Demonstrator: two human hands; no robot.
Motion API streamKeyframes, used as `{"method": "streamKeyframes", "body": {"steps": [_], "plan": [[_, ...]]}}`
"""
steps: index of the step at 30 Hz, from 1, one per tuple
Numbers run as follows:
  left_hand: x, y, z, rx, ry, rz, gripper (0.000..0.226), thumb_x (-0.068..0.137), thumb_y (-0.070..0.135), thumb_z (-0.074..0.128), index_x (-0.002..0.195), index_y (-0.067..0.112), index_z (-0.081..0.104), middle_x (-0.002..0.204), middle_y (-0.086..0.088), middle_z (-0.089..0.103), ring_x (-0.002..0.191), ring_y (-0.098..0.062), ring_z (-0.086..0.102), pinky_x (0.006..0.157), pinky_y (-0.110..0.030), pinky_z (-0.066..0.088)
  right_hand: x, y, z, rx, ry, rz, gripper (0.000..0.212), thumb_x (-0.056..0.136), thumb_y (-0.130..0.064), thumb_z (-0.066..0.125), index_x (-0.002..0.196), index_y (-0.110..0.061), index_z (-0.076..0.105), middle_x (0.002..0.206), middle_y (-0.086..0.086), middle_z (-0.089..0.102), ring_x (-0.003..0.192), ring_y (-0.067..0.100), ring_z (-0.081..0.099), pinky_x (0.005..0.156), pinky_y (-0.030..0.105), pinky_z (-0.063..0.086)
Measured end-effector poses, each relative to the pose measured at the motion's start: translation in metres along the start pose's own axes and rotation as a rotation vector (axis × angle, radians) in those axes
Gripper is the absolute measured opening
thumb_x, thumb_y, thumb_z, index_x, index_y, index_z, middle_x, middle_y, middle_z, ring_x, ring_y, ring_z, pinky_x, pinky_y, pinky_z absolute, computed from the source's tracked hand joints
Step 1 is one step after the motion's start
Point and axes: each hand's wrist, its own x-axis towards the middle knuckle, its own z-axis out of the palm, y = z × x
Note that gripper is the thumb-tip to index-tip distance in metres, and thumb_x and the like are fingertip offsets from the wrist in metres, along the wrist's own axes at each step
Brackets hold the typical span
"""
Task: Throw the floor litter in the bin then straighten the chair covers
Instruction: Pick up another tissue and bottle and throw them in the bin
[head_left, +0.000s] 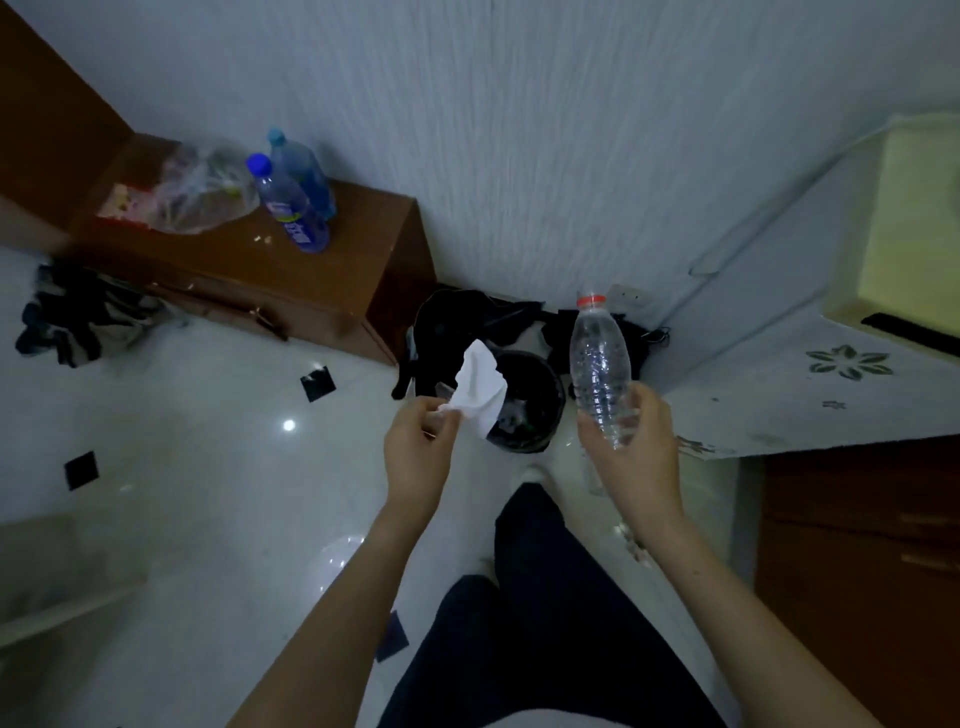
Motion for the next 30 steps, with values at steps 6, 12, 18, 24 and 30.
{"method": "streamKeyframes", "body": {"steps": [6,12,18,24,30], "plan": [[0.082,-0.05,0.069,0.024,0.006,-0.19,0.005,0.091,0.017,0.062,0.089,0.014,0.066,0.064,0.009,0.049,0.056,0.0,0.045,0.056,-0.01,0.038,0.091,0.051,0.054,-0.018,-0.083,0.078,0.047,0.084,-0.042,0.07,0.123,-0.032,0.045,0.108,-0.016,0.047,0.097,0.008,0.055,0.084,0.037,0.053],[0.171,-0.137,0.148,0.058,-0.017,-0.287,0.005,0.09,0.019,0.065,0.089,0.014,0.065,0.063,0.01,0.051,0.057,-0.002,0.048,0.061,-0.016,0.041,0.157,0.135,0.132,-0.032,-0.13,0.084,0.056,0.08,-0.049,0.065,0.127,-0.028,0.045,0.111,-0.021,0.047,0.102,0.012,0.057,0.087,0.038,0.053],[0.244,-0.256,0.236,0.124,-0.096,-0.221,0.007,0.091,0.017,0.065,0.089,0.012,0.061,0.068,0.007,0.051,0.061,0.007,0.051,0.058,-0.005,0.039,0.198,0.259,0.233,-0.061,-0.093,0.074,0.062,0.081,-0.039,0.072,0.132,-0.02,0.045,0.116,-0.004,0.05,0.099,0.012,0.058,0.083,0.029,0.053],[0.254,-0.365,0.304,0.121,-0.118,-0.22,0.008,0.089,0.022,0.065,0.096,0.017,0.065,0.088,0.0,0.062,0.072,-0.002,0.056,0.064,-0.008,0.041,0.217,0.359,0.299,-0.04,-0.08,0.102,0.055,0.083,-0.036,0.072,0.128,-0.023,0.044,0.116,-0.007,0.047,0.102,-0.004,0.053,0.08,0.005,0.04],[0.253,-0.402,0.327,0.118,-0.157,-0.145,0.031,0.087,0.023,0.071,0.117,0.021,0.064,0.099,0.009,0.059,0.083,0.002,0.056,0.073,-0.011,0.045,0.212,0.405,0.314,-0.079,-0.105,0.122,0.06,0.084,-0.036,0.071,0.134,-0.019,0.043,0.115,-0.01,0.043,0.102,-0.019,0.045,0.08,-0.002,0.034]]}}
